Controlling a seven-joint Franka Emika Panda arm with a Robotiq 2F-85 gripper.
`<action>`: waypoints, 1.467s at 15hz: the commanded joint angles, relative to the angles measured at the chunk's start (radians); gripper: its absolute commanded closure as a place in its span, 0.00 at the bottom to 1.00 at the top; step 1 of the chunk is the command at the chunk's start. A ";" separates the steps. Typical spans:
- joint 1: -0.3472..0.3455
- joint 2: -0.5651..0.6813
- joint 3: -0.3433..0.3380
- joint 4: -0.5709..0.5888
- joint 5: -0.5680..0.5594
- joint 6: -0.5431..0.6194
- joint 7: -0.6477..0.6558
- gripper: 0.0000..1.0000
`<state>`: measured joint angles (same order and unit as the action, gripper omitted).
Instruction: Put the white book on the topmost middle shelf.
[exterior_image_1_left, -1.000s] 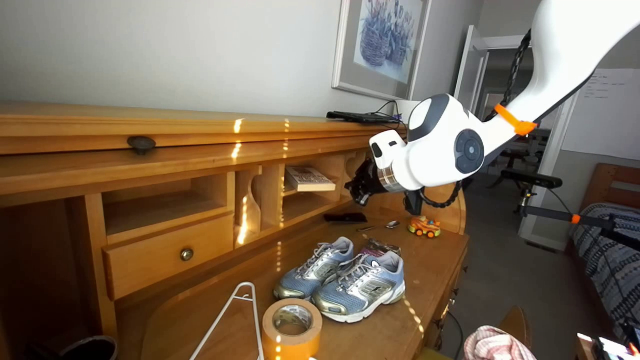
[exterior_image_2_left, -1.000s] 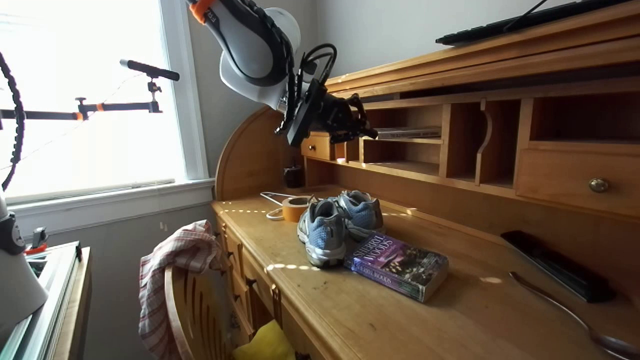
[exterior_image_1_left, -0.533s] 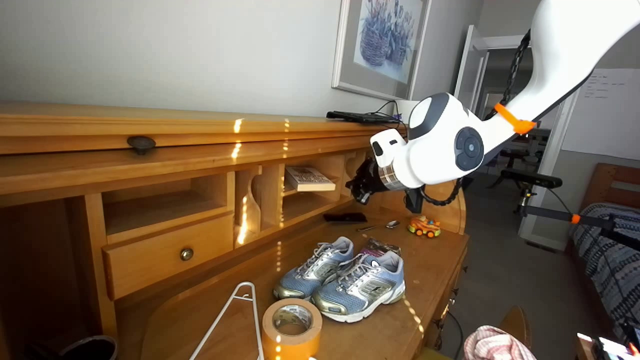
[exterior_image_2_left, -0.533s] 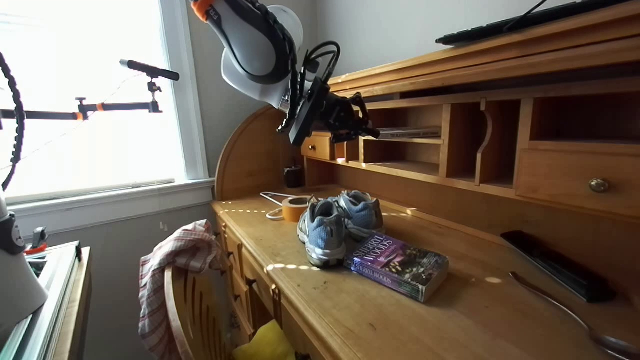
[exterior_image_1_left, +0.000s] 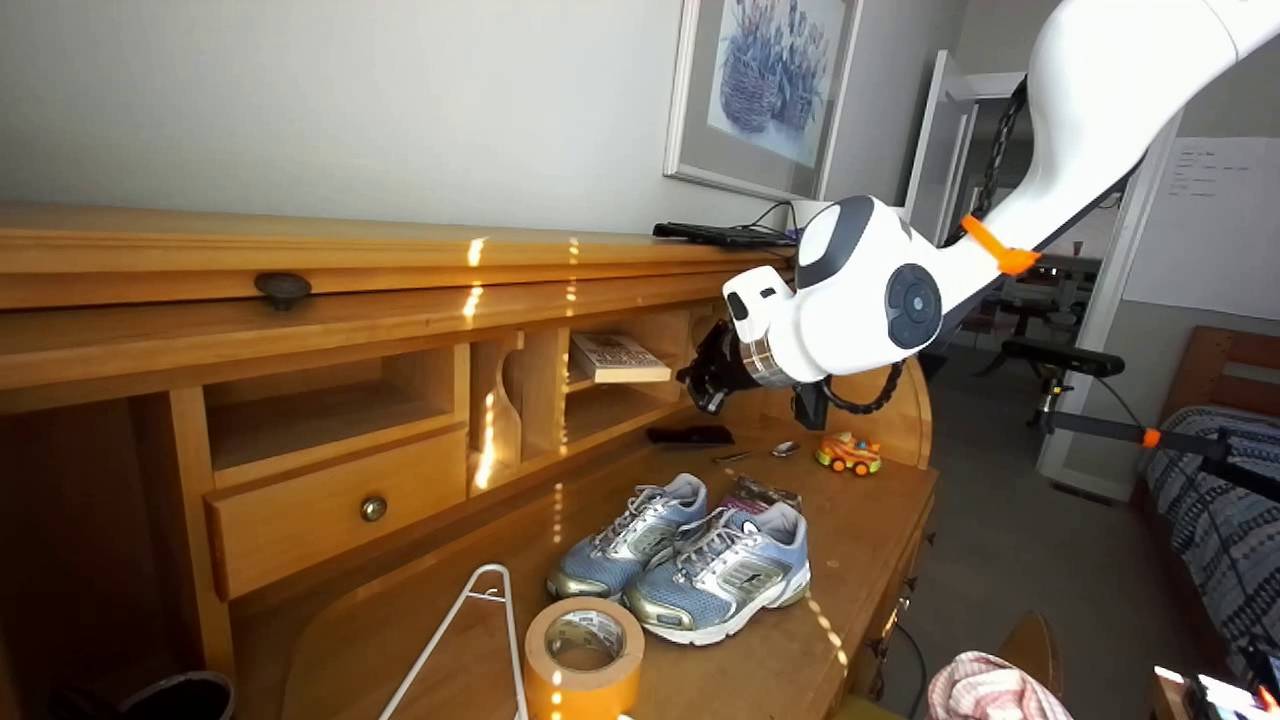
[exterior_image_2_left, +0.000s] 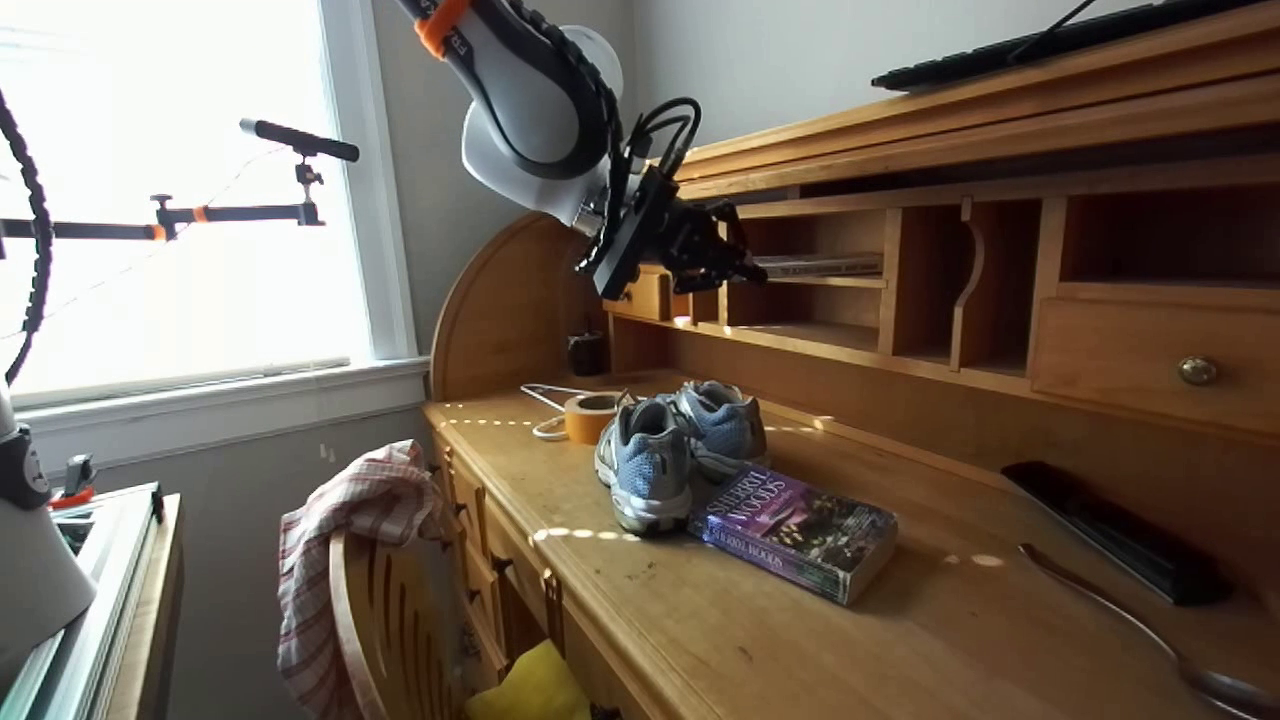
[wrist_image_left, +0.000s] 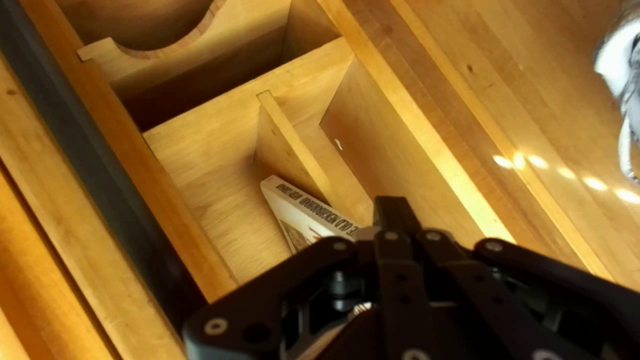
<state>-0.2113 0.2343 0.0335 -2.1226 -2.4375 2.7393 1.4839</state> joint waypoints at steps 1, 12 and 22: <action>-0.004 0.050 0.008 0.048 -0.031 0.038 0.003 1.00; 0.018 0.069 0.040 0.082 -0.033 0.012 -0.037 1.00; 0.057 0.113 0.078 0.139 -0.016 0.001 -0.082 1.00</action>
<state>-0.1646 0.3181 0.1051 -2.0182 -2.4500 2.7427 1.4160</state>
